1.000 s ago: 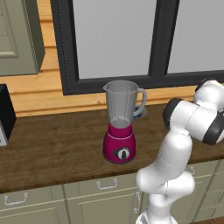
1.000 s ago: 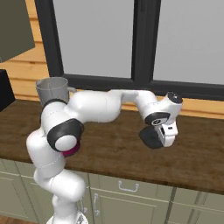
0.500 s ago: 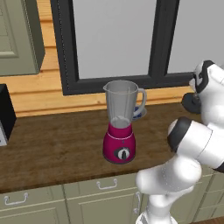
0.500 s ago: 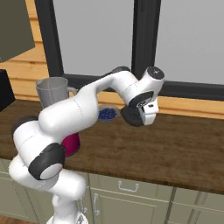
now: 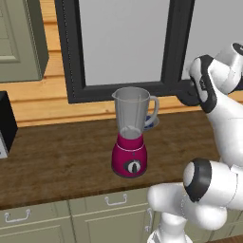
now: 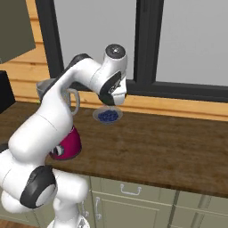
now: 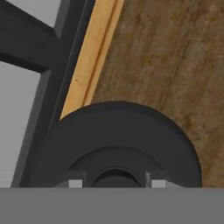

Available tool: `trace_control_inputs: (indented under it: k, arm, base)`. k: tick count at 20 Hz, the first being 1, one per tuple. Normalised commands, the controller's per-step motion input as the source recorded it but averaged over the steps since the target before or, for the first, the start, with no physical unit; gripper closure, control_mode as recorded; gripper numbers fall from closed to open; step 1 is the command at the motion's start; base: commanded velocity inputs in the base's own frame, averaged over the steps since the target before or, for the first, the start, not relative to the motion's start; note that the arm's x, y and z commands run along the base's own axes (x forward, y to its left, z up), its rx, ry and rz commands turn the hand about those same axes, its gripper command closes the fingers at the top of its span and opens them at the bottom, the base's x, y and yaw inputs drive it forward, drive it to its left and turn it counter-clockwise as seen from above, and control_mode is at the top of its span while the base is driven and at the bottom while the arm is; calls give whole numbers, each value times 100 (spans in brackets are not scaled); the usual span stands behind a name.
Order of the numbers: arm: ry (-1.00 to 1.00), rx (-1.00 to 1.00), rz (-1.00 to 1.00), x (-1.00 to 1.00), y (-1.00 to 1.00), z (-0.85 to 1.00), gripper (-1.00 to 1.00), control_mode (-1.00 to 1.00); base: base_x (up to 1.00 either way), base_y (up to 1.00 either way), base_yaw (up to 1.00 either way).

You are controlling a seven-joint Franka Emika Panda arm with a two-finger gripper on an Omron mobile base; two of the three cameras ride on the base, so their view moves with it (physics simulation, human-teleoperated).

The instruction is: Close the lid blender by securely placing the lid on top.

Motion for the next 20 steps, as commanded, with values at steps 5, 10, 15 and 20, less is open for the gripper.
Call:
trace_control_inputs:
  k: [5, 10, 15, 20]
  arm:
    - [-1, 0, -4, 17, 100, 100, 100, -100]
    - [10, 0, 0, 21, 95, 100, 100, -100]
    - [18, 0, 7, 13, 54, 32, 100, -100]
    - [8, -2, 0, 0, 35, -4, 100, -100]
  base:
    - [0, 0, 0]
    - [0, 0, 0]
    - [0, 0, 0]
    - [0, 0, 0]
